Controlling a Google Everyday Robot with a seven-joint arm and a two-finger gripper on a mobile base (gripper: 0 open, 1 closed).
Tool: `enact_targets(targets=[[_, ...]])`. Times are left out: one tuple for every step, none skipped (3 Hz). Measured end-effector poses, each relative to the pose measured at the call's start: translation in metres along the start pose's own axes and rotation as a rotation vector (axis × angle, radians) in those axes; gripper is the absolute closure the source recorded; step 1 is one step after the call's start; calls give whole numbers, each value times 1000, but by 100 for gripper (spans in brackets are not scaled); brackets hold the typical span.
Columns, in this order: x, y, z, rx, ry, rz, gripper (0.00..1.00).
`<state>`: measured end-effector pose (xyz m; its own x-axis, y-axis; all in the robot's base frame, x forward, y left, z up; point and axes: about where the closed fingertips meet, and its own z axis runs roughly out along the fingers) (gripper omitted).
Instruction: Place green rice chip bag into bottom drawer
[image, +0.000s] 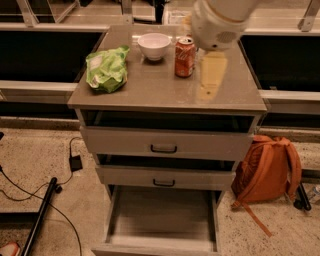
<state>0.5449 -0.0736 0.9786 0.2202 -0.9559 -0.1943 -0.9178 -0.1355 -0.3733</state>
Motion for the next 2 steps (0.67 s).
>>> enact_targets(targets=[[-29,-24,51,-50,3,-188,0],[-32,-24,54,-50,1,-202,0]])
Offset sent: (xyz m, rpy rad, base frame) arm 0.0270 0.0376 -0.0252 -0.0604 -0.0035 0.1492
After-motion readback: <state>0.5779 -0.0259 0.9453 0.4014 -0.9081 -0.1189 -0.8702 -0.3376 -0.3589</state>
